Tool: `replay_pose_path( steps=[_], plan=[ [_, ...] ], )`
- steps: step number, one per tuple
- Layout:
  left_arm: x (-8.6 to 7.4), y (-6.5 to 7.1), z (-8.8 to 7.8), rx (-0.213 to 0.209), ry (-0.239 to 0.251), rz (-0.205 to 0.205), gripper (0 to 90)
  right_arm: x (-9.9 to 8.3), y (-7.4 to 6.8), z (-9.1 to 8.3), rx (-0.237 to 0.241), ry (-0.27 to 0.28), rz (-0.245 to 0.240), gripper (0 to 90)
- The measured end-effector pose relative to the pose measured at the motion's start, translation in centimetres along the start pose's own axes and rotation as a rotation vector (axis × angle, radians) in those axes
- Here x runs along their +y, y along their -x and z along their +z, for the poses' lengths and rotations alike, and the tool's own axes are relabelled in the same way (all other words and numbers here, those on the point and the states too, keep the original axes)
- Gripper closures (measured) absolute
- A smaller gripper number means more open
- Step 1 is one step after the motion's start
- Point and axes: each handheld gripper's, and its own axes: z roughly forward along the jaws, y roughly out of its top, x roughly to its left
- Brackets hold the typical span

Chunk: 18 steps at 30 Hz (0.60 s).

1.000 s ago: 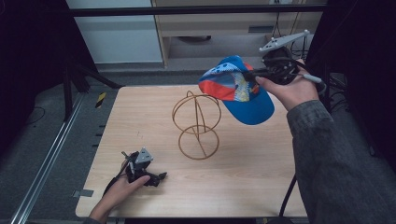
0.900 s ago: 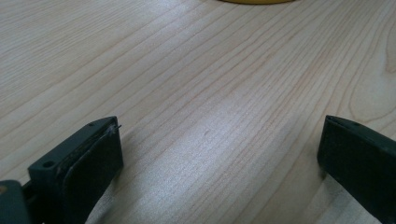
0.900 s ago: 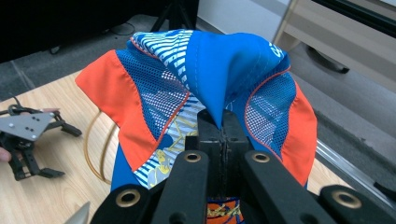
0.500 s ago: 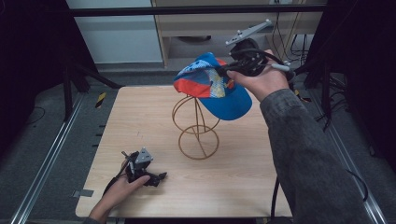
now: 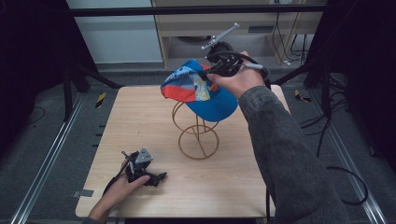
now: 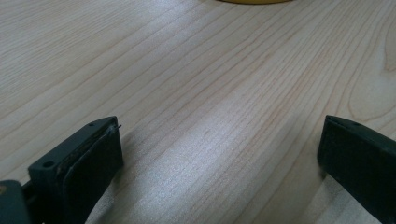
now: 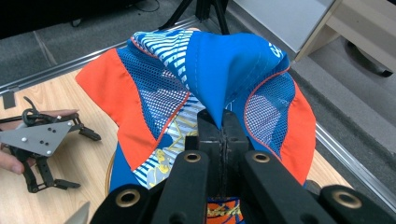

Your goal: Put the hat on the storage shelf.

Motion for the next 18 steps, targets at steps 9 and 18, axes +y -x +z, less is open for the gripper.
replay_pose_path(
  steps=[9,18],
  plan=[
    [0.0,0.0,0.0,0.001,0.000,0.001,0.0,0.2,-0.7,2.7,0.012,-0.053,-0.010,89.8],
    [0.0,0.0,0.0,0.001,0.000,0.001,0.0,0.0,-1.4,4.5,0.037,-0.083,-0.023,89.5]
  ],
)
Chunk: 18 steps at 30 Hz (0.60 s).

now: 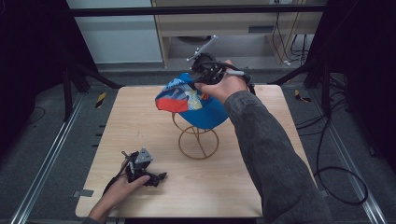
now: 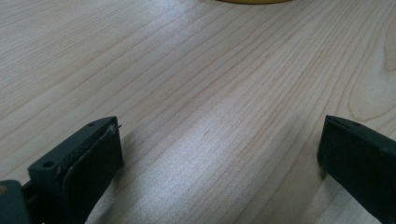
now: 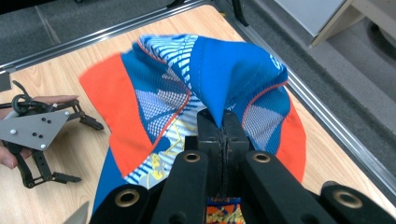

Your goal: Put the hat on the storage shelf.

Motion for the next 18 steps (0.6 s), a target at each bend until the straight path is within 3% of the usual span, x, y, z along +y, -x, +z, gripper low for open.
replay_pose_path(
  steps=[15,18],
  plan=[
    [0.0,0.0,0.0,0.001,0.000,-0.001,0.0,-0.3,-0.8,1.4,0.005,-0.030,-0.024,88.0],
    [0.0,0.0,0.0,0.000,0.000,-0.001,0.0,-0.5,-0.9,1.3,0.000,-0.031,-0.030,84.0]
  ],
)
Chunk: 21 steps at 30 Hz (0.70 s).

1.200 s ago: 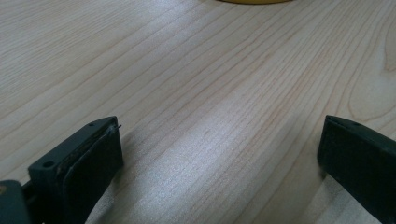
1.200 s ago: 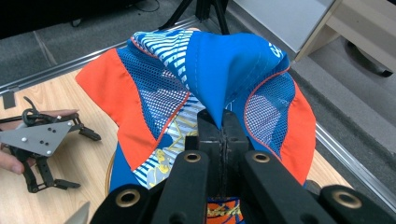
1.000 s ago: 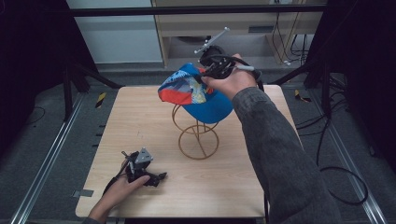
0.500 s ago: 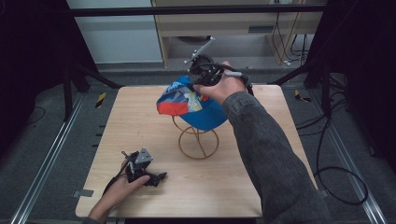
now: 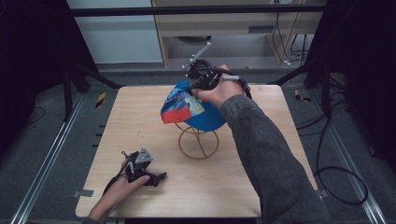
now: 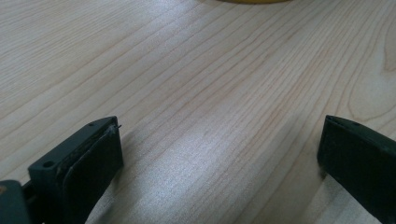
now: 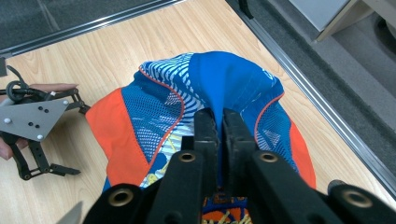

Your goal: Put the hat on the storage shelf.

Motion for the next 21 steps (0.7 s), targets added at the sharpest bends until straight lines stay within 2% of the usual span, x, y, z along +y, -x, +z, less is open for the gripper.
replay_pose_path(
  steps=[7,21],
  plan=[
    [0.0,0.0,0.0,-0.001,0.001,0.000,0.0,-0.8,-0.1,-0.1,-0.016,0.014,0.024,64.4],
    [0.0,0.0,0.0,-0.001,0.000,0.001,0.0,-1.5,-0.3,-0.5,-0.023,0.016,0.061,44.4]
  ],
)
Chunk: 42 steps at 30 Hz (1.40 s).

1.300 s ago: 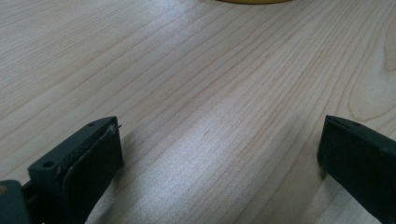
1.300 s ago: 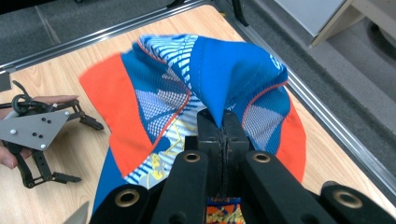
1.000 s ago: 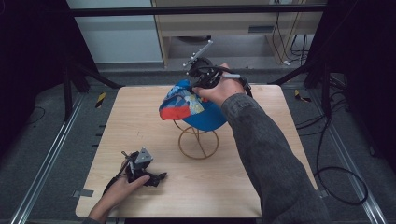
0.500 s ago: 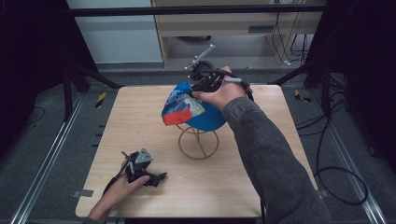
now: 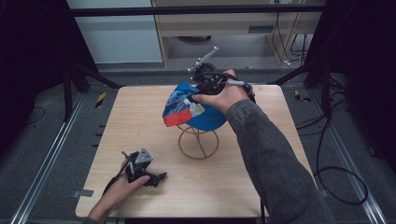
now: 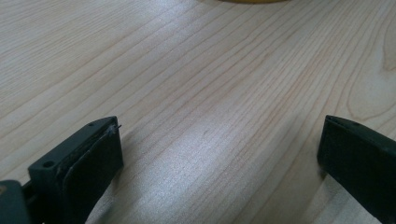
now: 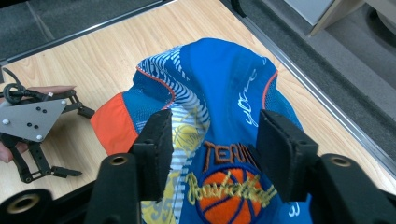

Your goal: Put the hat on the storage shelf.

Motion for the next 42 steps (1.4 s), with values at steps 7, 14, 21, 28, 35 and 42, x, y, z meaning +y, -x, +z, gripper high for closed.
replay_pose_path(
  steps=[7,14,21,28,35,42],
  plan=[
    [0.0,0.0,0.0,0.000,0.000,0.000,0.0,-0.4,-0.1,-0.6,-0.020,0.015,0.018,31.0],
    [0.0,0.0,0.0,0.000,0.000,0.000,0.0,-1.0,-0.2,-1.1,-0.037,0.006,0.068,12.1],
    [0.0,0.0,0.0,0.002,0.000,0.001,0.0,-0.9,-1.0,-2.2,-0.028,0.047,0.066,7.3],
    [0.0,0.0,0.0,0.003,0.002,0.000,0.0,-1.0,-1.6,-3.4,-0.029,0.071,0.053,5.9],
    [0.0,0.0,0.0,0.004,0.004,-0.002,0.0,-1.5,-1.1,-4.4,-0.045,0.096,0.056,5.0],
    [0.0,0.0,0.0,0.005,0.004,-0.004,0.0,-2.4,-0.5,-5.9,-0.064,0.132,0.062,5.5]
  ],
)
